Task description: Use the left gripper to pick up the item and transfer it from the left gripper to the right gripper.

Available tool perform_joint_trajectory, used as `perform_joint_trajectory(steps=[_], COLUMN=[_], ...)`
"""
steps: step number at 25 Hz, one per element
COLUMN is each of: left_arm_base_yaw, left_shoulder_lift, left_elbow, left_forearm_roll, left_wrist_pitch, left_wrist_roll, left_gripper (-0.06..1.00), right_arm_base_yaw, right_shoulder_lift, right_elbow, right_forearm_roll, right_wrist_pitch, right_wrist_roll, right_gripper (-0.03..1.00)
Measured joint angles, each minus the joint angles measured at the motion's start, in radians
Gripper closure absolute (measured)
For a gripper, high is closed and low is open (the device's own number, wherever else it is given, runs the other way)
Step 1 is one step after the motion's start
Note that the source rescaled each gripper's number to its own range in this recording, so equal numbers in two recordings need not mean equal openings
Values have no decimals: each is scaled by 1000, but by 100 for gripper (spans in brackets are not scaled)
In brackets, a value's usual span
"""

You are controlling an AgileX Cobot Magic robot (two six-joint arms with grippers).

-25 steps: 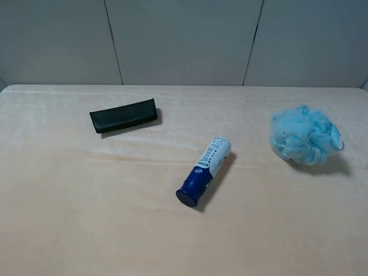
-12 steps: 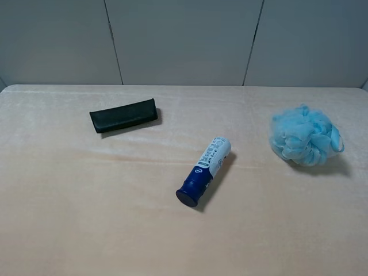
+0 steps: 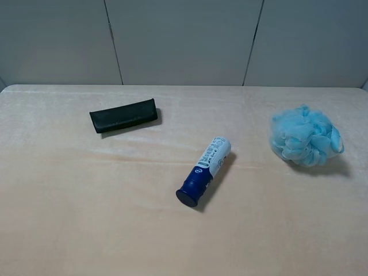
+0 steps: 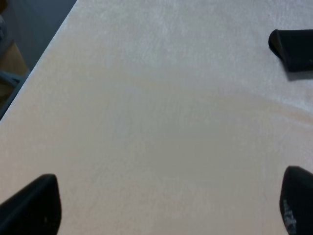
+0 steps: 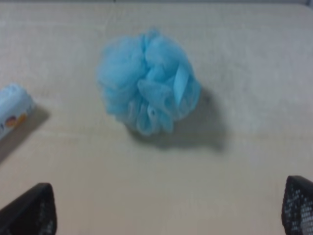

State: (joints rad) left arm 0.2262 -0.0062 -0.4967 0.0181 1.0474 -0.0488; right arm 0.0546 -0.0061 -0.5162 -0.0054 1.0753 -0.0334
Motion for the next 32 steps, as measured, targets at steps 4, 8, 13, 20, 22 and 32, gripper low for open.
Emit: perform_joint_trajectory(steps=[4,8,13,20,22,32], left_arm_base_yaw=[0,0,0,0,0,0], left_shoulder_lift=[0,0,0,0,0,0], left_elbow=[0,0,0,0,0,0], left_forearm_roll=[0,0,0,0,0,0], left_wrist_pitch=[0,0,0,0,0,0], left_wrist_roll=[0,0,0,0,1,1], left_gripper=[2,2,2,2,2,2], right_arm_base_yaw=[0,0,0,0,0,0], right_shoulder_lift=[0,0,0,0,0,0], right_elbow=[22,24,24,24,24,24], right_forearm_roll=[-2,-4,-4,-5,-5,-5], right_wrist_pitch=[-41,-43,-44,-44,-44,-49], right_wrist_roll=[9,14,17,18,18,18], right_gripper=[-3,-3,-3,-3,-3,-3])
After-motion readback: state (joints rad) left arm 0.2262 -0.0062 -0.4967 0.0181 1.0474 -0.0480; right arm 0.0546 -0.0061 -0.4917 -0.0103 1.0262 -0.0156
